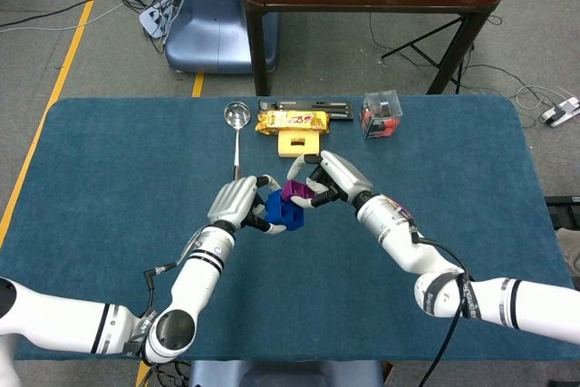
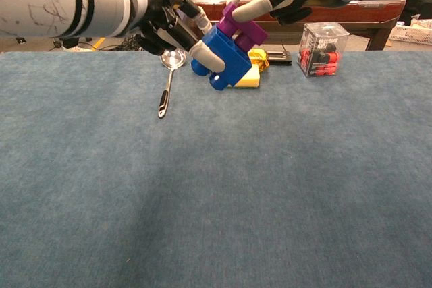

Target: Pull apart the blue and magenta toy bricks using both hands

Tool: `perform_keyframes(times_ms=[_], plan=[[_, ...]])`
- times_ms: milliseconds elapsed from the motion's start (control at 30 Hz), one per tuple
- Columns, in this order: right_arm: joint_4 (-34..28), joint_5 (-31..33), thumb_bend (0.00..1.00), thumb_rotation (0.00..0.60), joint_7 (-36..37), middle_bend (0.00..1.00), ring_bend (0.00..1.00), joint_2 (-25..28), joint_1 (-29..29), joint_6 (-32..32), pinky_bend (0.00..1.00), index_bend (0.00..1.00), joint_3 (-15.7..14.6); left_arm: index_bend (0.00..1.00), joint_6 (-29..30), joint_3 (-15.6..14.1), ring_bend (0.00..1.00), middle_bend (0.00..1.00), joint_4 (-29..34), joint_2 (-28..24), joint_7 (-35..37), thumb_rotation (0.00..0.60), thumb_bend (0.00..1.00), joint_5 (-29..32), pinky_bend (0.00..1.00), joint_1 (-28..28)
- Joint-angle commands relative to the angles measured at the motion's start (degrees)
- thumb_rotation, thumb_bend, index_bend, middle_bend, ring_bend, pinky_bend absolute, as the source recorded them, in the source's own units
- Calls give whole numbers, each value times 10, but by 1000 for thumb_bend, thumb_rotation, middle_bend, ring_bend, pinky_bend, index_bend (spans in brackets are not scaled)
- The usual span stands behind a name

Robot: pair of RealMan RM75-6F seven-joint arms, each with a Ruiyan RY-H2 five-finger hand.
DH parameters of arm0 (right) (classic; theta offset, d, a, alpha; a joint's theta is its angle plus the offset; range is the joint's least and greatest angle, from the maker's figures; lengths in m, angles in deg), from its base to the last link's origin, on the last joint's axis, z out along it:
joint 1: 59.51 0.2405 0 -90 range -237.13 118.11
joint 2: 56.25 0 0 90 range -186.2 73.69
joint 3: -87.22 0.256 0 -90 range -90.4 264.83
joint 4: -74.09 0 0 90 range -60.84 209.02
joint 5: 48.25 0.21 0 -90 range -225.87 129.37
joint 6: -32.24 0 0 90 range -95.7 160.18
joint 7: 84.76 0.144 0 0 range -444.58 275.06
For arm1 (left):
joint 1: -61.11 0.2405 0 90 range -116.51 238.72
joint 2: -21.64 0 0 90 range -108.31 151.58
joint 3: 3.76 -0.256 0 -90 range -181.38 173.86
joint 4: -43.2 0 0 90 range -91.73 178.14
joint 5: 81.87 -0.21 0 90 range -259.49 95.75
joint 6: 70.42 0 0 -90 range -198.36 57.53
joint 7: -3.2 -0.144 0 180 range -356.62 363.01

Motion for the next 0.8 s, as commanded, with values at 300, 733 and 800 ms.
perform_keyframes(times_ms=[300, 733, 800], plan=[[-11, -31, 287, 600, 5, 1000, 1000, 19, -25, 6, 1000, 703, -9, 645, 0, -31, 1000, 1000, -9, 2, -12, 600, 0, -13, 1000, 7], [28, -48, 288, 600, -93, 1000, 1000, 6, -29, 28, 1000, 703, -83, 642, 45, -155, 1000, 1000, -76, 57, -83, 600, 0, -143, 1000, 25], [37, -45, 288, 600, -119, 1000, 1000, 0, -23, 31, 1000, 703, -97, 638, 49, -172, 1000, 1000, -91, 68, -95, 600, 0, -165, 1000, 29]])
